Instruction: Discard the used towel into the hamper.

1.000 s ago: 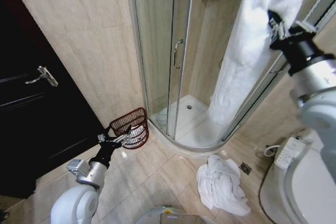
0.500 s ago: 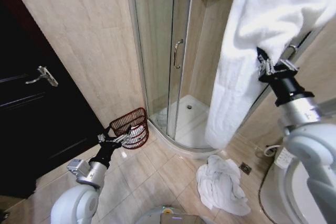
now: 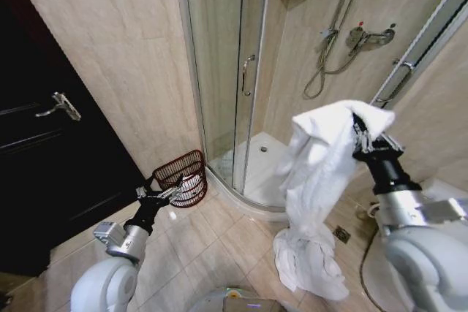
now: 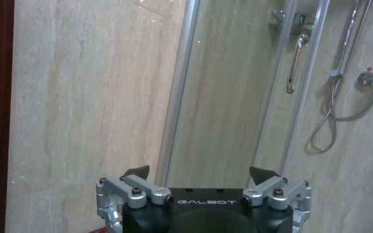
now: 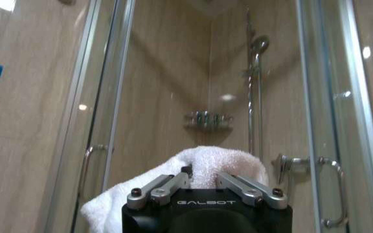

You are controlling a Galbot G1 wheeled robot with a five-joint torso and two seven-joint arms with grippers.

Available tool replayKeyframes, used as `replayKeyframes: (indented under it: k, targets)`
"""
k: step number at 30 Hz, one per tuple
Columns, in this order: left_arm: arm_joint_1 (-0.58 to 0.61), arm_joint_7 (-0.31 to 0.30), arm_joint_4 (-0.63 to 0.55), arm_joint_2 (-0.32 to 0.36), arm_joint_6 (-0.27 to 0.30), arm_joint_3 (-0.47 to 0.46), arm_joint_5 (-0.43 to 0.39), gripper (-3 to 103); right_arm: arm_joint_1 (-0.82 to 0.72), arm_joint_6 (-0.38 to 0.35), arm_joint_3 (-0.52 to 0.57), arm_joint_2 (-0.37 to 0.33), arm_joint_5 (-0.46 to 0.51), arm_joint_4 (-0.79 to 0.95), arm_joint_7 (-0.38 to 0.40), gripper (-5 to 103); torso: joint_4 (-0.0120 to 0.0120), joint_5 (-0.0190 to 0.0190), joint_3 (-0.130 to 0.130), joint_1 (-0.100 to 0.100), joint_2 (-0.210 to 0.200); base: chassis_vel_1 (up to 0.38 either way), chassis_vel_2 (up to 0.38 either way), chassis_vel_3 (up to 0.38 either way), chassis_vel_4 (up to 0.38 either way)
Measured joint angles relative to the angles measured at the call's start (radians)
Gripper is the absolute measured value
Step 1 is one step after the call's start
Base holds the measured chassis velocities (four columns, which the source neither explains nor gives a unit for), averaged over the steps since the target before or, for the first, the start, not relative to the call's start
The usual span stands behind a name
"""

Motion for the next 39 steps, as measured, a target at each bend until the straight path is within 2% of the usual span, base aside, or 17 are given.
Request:
replayKeyframes:
  k: [3,6,10,19,28,31,32,35,39]
  targets:
    - [0.000,0.000,0.000,0.000,0.000,0.000,0.000,100,0.001,0.010,0.017,0.002,-0.001,0.002,0.002,7,0.0002,-0.0018,0.000,0.000,0.000,0.000,0.000,0.000,0.000]
    - [0.000,0.000,0.000,0.000,0.000,0.000,0.000,100,0.008,0.010,0.043,-0.003,0.009,0.002,0.003,7,0.0002,-0.0002,0.000,0.000,0.000,0.000,0.000,0.000,0.000]
    - [0.000,0.000,0.000,0.000,0.000,0.000,0.000,100,0.013,0.010,0.065,-0.012,0.020,0.002,0.005,7,0.0002,-0.0006,0.000,0.000,0.000,0.000,0.000,0.000,0.000]
    - [0.000,0.000,0.000,0.000,0.000,0.000,0.000,100,0.061,0.019,0.114,-0.077,0.042,0.006,0.012,7,0.0002,-0.0007,0.000,0.000,0.000,0.000,0.000,0.000,0.000]
    - [0.000,0.000,0.000,0.000,0.000,0.000,0.000,100,0.090,0.019,0.164,-0.130,0.122,0.005,0.038,7,0.0001,-0.0006,0.000,0.000,0.000,0.000,0.000,0.000,0.000]
    - [0.000,0.000,0.000,0.000,0.000,0.000,0.000,100,0.109,0.012,0.190,-0.164,0.152,0.005,0.047,7,0.0001,-0.0004,0.000,0.000,0.000,0.000,0.000,0.000,0.000]
    - [0.000,0.000,0.000,0.000,0.000,0.000,0.000,100,0.134,0.004,0.216,-0.204,0.186,0.005,0.054,7,0.0001,-0.0006,0.000,0.000,0.000,0.000,0.000,0.000,0.000]
    - [0.000,0.000,0.000,0.000,0.000,0.000,0.000,100,0.158,0.001,0.234,-0.240,0.212,0.005,0.060,7,0.0001,-0.0006,0.000,0.000,0.000,0.000,0.000,0.000,0.000]
    - [0.000,0.000,0.000,0.000,0.000,0.000,0.000,100,0.211,-0.003,0.277,-0.323,0.276,0.004,0.067,7,0.0002,-0.0007,0.000,0.000,0.000,0.000,0.000,0.000,0.000]
